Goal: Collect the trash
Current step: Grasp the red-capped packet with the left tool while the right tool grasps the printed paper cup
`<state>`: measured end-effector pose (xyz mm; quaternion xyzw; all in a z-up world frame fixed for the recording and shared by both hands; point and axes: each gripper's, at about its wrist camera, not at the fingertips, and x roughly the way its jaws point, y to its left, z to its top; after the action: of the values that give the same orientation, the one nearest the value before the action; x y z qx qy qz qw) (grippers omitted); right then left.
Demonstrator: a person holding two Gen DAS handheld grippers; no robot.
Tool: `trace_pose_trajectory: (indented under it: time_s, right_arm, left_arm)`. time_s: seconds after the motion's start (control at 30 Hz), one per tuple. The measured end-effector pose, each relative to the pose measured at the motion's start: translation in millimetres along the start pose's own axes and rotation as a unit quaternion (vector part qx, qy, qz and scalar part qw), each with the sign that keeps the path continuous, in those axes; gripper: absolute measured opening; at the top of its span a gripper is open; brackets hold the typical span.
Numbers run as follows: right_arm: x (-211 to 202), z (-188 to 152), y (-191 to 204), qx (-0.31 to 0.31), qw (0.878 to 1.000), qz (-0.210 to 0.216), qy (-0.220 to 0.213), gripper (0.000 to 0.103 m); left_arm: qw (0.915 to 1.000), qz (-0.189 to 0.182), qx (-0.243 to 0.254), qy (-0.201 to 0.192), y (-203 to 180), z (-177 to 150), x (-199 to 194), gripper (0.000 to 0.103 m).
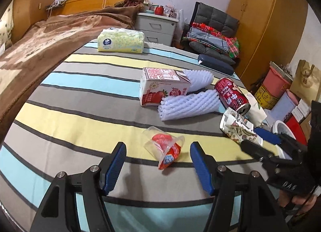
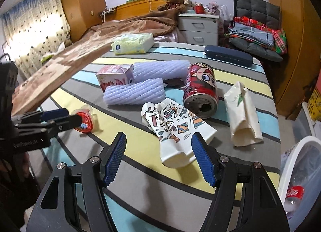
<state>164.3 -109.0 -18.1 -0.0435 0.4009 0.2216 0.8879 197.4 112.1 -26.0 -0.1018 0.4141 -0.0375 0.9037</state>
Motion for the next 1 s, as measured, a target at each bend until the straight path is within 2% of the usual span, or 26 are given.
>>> trace_pose_trajectory:
  time_s: [0.07,0.13,0.17,0.27,0.43,0.53,0.87,1.0]
  right_arm:
    - [3.4,0.9,-0.3,-0.001,1.0,-0.008,0.008,0.065]
    - [5.3,1.6,-1.0,-0.001,1.0,-0.013,0.011,0.054]
    - [6.6,1.8,-1.5,0.001,1.0,-0.015,0.014,0.053]
    - [8.4,0.9,-2.0,0.006,1.0,-0.017,0.02,0.047]
    - [7.5,1.1,-4.8,0.014,0.999,-0.02,0.021,0.031]
    - [7.2,0.2,-4.6,0.018,0.999,-0.022,0.02,0.026]
    - [4.1,-4.8,-1.5,0.041,0.999,-0.008,0.016,0.024]
    - [3.9,-5.0,-0.1,0.055,0.998,-0.003,0.015,0.024]
  left_arm:
    - [0.9999,-0.001,0.008,0.006,-2.4,2.7,5.6,0.066]
    - [0.9998,-0.016,0.0,0.013,-3.5,7.0,11.0,0.066]
    - [0.9997,-0.021,-0.003,0.012,-4.4,9.0,13.4,0.066]
    - [0.9997,-0.018,-0.006,0.015,-7.9,12.9,21.1,0.066]
    - [0.9996,0.002,-0.016,0.022,-7.5,16.9,34.3,0.066]
    - [0.9995,0.009,-0.016,0.024,-4.3,14.7,35.2,0.066]
    - [0.9987,0.04,-0.012,0.028,12.0,1.4,18.4,0.065]
    - [0.9981,0.048,-0.028,0.029,24.2,-2.3,13.2,0.065]
